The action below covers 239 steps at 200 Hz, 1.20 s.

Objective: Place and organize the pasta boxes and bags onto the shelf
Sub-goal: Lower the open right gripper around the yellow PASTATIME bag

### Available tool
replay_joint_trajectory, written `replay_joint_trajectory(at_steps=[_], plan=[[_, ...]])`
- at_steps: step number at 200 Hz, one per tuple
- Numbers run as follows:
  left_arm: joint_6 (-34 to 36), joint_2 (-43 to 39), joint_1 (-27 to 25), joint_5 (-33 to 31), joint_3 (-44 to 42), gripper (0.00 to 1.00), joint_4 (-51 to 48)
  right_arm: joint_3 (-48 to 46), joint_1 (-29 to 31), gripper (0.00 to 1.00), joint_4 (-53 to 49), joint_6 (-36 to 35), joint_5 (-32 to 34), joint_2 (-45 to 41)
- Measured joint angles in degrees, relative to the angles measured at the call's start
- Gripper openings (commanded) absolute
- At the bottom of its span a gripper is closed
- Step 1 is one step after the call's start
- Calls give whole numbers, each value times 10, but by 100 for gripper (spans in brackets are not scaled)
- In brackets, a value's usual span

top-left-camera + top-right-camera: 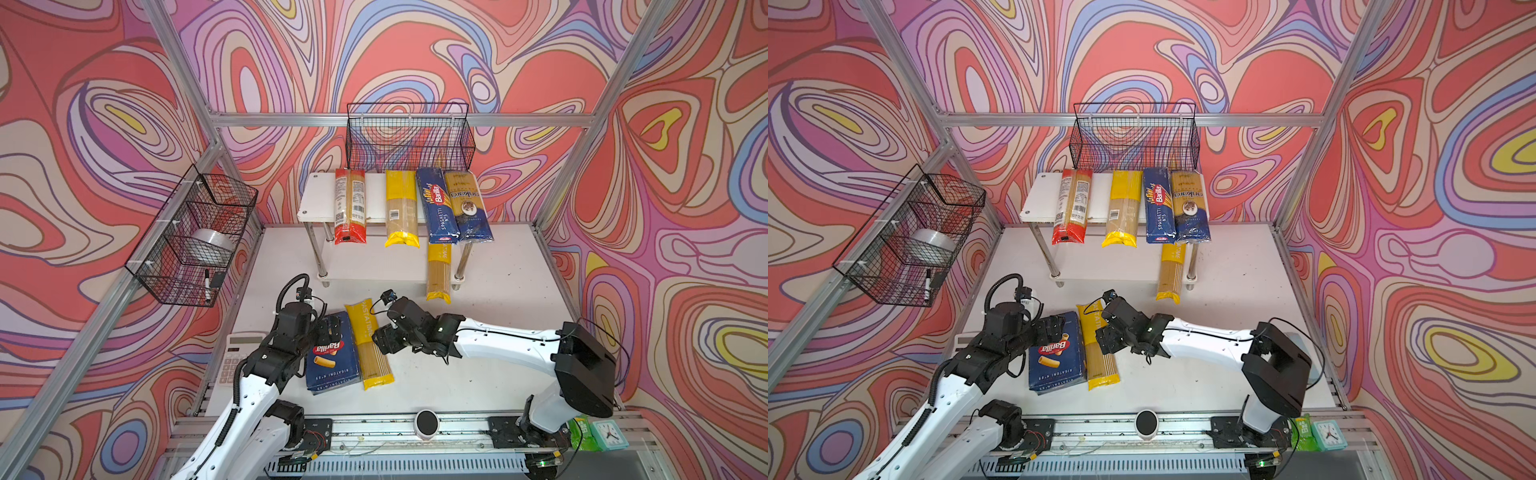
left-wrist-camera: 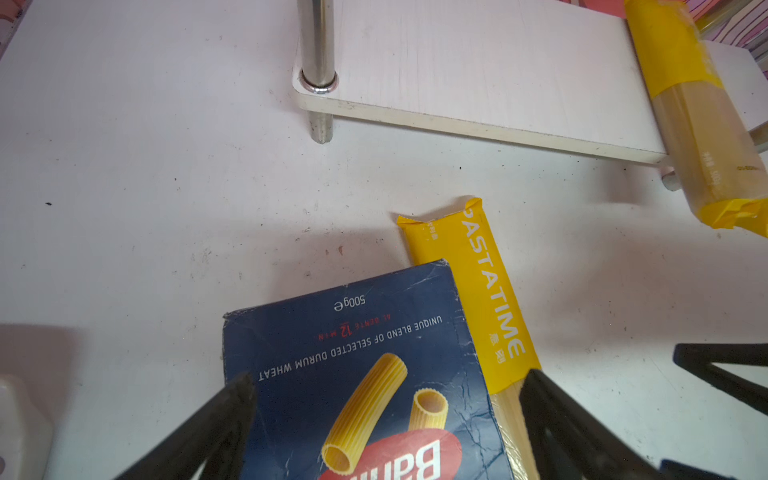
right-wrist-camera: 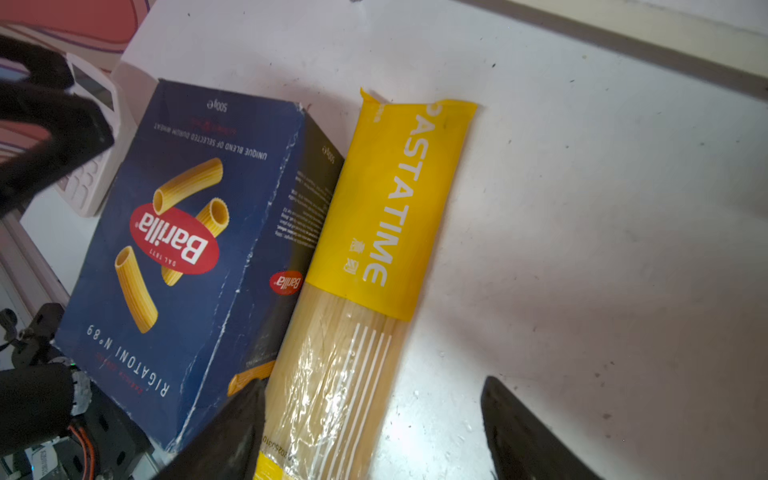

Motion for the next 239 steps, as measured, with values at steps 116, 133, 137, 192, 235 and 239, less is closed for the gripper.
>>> replay_joint_trajectory(at_steps=[116, 133, 137, 192, 235, 239], plan=[[1, -81, 0, -26, -14, 100, -12, 66, 20, 89, -23, 7, -1, 114], [1, -76, 0, -26, -14, 100, -12, 76, 22, 89, -27, 8, 0, 134], [1, -75, 0, -25, -14, 100, -12, 79, 23, 89, -30, 9, 0, 139], [1, -70, 0, -25, -14, 100, -12, 89, 31, 89, -37, 9, 10, 153], [1, -69, 0, -25, -14, 100, -12, 91, 32, 89, -38, 14, 16, 169], [1, -69, 0, -25, -14, 100, -12, 91, 32, 89, -38, 14, 16, 169]])
